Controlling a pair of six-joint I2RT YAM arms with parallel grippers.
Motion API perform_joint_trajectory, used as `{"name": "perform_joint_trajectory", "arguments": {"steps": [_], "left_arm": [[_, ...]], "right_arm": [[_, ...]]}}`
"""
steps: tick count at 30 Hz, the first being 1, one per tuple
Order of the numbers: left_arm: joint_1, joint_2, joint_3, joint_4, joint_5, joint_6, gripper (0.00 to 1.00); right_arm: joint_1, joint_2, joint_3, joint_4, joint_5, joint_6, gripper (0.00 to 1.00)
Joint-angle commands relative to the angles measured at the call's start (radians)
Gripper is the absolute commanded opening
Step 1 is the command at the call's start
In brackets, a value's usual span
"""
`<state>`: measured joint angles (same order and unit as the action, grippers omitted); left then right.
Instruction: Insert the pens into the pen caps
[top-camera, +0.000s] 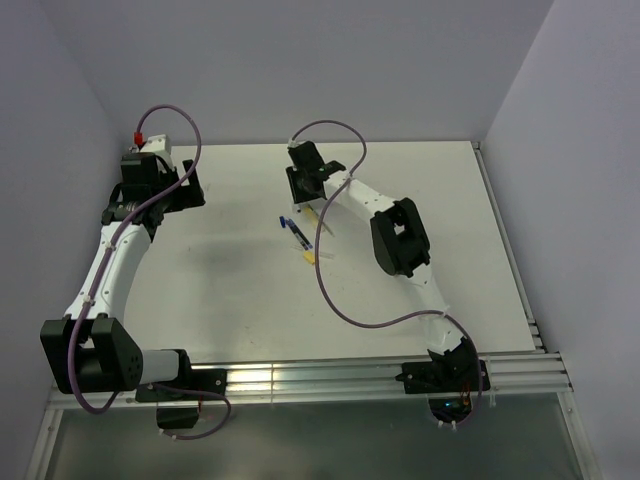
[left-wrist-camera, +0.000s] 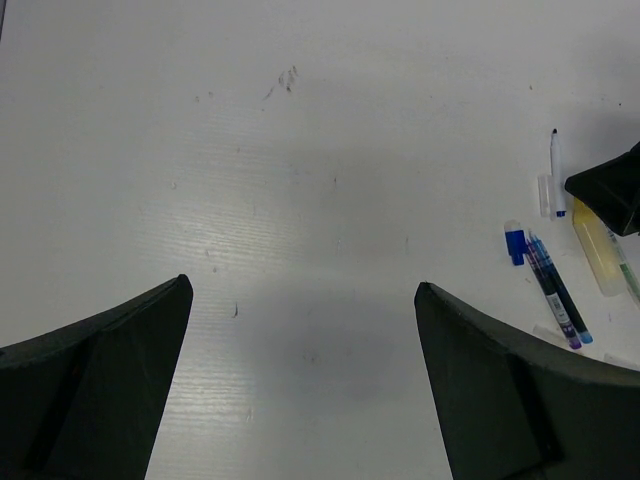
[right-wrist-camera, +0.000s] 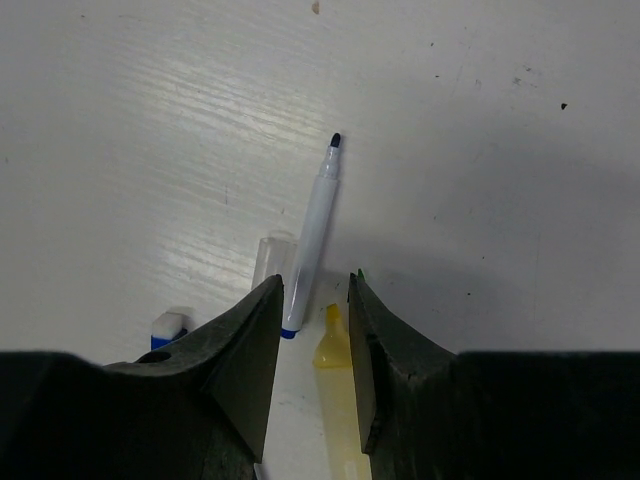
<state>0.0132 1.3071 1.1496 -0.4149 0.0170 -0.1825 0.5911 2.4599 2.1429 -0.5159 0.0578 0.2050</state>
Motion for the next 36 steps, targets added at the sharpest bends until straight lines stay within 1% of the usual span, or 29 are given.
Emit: {"name": "perform_joint_trajectory", "arguments": {"steps": [1,13,14,15,18,25,32,36], "left_arm": [[-0.002,0.006,0.013,0.031,-0.012,-0.017,0.99],[-0.002,0.038,0.033,0.025,-0.012,-0.020,0.99],[-0.002,0.040,0.033,0.025,-0.011,-0.018,0.99],[-0.004,0.040,0.033,0.025,-0.041,-0.015,1.00],[-0.004,0.040,0.033,0.022,-0.048,-0.014,0.99],[-0.002,0.035,0.024,0.025,-0.046,-0.017,1.00],[-0.002,0.035,0.022,0.025,-0.045,-0.015,1.00],[-0.002,0.037,0.015,0.031,-0.040,-0.015,1.00]], "right_arm": [[0.009,0.014,0.057,0.028,0.017,0.011,0.40],[0.015,0.025,0.043,0.021,-0.004,0.016,0.34],[0.015,0.028,0.040,0.014,-0.010,0.020,0.34],[0.016,0.030,0.037,0.011,-0.013,0.030,0.34],[0.022,0.037,0.028,0.001,-0.009,0.037,0.34],[0.033,0.039,0.022,-0.010,0.053,0.040,0.33],[0.033,0.034,0.015,-0.018,0.056,0.053,0.32],[0.029,0.030,0.011,-0.015,0.045,0.053,0.33]]}}
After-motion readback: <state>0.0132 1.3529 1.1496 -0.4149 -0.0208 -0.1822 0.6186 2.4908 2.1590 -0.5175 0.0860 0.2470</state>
